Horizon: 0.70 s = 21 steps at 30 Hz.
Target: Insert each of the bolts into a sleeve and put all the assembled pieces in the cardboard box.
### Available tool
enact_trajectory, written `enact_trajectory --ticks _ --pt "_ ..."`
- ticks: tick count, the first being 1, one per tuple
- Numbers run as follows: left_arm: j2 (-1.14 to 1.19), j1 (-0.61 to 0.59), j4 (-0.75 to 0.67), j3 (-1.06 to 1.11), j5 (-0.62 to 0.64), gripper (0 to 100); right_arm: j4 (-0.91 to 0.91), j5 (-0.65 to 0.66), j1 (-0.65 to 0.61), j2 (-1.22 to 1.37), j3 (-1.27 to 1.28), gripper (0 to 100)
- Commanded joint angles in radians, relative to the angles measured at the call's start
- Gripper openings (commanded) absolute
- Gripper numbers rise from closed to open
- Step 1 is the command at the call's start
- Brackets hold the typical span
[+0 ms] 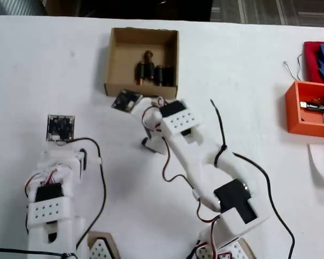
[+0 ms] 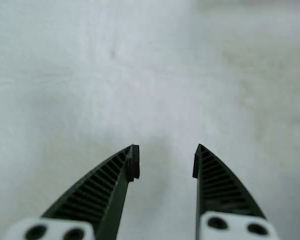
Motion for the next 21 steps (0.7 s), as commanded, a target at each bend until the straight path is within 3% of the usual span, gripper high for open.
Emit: enact_trajectory --ticks 1,11,21 --pt "-0.002 0.006 -0.018 -0.005 -0.006 20 -0.048 0.003 -0.038 -0.062 0.015 10.9" --pt "-0.002 0.006 -0.018 -0.005 -0.006 20 -0.177 0.002 -0.047 -0.051 0.089 11.0" --pt "-0.002 0.006 -0.018 -0.005 -0.006 20 -0.226 -0.028 -0.047 0.156 0.037 10.9"
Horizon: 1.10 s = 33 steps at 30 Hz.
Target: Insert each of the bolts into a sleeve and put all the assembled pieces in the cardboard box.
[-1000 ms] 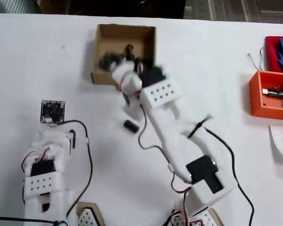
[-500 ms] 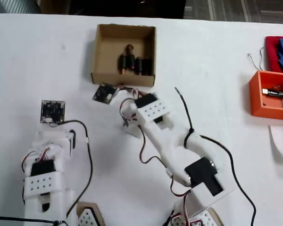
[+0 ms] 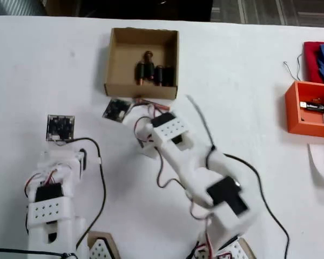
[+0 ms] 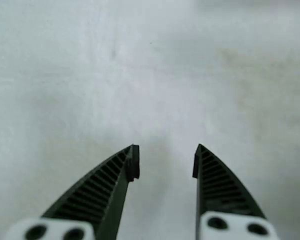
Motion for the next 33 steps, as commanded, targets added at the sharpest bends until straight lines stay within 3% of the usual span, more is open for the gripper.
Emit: enact_trajectory --ticks 1,15,19,24,29,33 --pt "-0.002 0.009 -0.018 -0.005 -0.006 20 0.001 -0.057 0.001 0.021 -0.038 10.9" --pt "-0.002 0.009 -0.018 -0.005 -0.006 20 0.047 -0.104 -0.001 0.033 -0.103 10.8" --pt "-0.002 0.009 -0.018 -0.005 -0.006 20 0.044 -0.103 -0.005 0.033 -0.101 1.2" --pt "-0.002 0.009 -0.018 -0.005 -0.006 20 0.045 -0.103 0.004 0.015 -0.110 2.1" --pt "-0.002 0.009 -0.018 -0.005 -0.006 20 0.068 -0.110 0.053 -0.108 -0.132 2.1" --pt "-0.002 0.009 -0.018 -0.005 -0.006 20 0.189 -0.114 0.099 -0.286 -0.132 2.1"
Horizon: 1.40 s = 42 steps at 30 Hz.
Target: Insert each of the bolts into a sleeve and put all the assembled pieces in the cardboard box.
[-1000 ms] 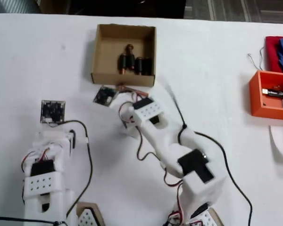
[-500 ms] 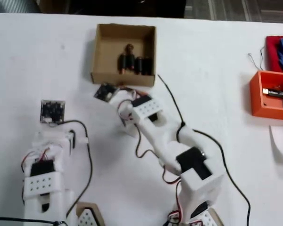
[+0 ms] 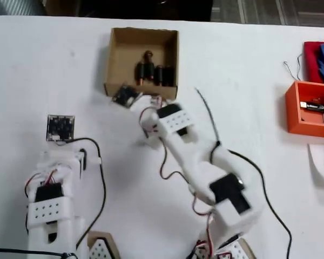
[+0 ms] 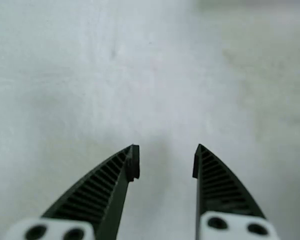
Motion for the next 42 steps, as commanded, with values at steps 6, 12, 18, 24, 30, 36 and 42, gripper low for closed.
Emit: enact_trajectory --ticks 6,12,18,24,30,36,42 --pt "-0.002 0.009 -0.017 -0.015 -0.005 20 0.170 -0.181 0.216 -0.512 -0.040 2.0" --pt "0.005 0.089 0.098 -0.196 -0.011 20 0.171 -0.368 0.437 -0.751 -0.037 2.0" --pt "0.026 0.313 0.224 -0.403 0.087 20 0.156 -0.551 0.538 -0.863 0.044 2.0" --pt "0.419 0.446 0.388 -0.731 0.196 20 0.079 -0.551 0.598 -0.920 0.058 2.0" --pt "0.881 0.548 0.726 -1.285 0.342 20 0.030 -0.555 0.630 -0.963 0.058 2.0" --pt "1.129 0.568 0.858 -1.687 0.505 20 -0.077 -0.552 0.627 -0.960 0.058 2.0" --pt "1.304 0.598 0.870 -1.745 0.611 20 -0.148 -0.557 0.628 -0.958 0.058 2.0"
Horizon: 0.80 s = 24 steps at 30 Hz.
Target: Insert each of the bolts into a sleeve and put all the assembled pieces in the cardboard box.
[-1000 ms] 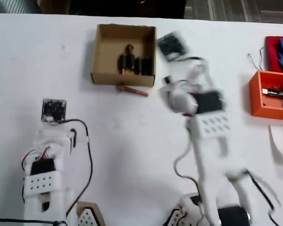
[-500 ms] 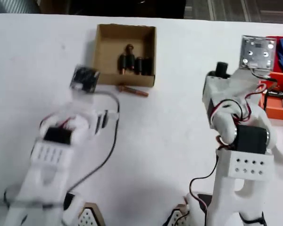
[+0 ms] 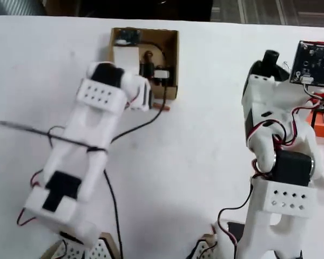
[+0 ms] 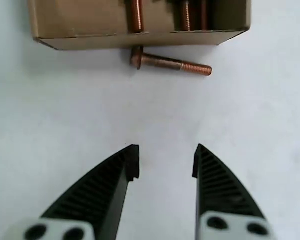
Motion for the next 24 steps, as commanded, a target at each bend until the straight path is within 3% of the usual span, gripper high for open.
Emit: enact_trajectory --ticks 1,5,11,17,24 --pt "0.081 0.029 -0.008 -0.059 0.141 20 -0.047 -0.008 0.012 -0.022 -0.006 2.0" --pt "0.189 0.031 -0.135 -0.061 0.430 20 -0.073 -0.008 0.010 -0.021 -0.002 2.0" --pt "0.287 0.038 -0.354 -0.061 0.667 20 -0.085 -0.006 0.010 -0.021 0.000 2.0" --pt "0.315 0.038 -0.471 -0.056 0.773 20 -0.085 -0.008 0.010 -0.019 0.003 2.0" --pt "0.385 0.038 -0.508 -0.074 0.781 20 -0.099 -0.009 0.012 -0.019 0.005 2.0"
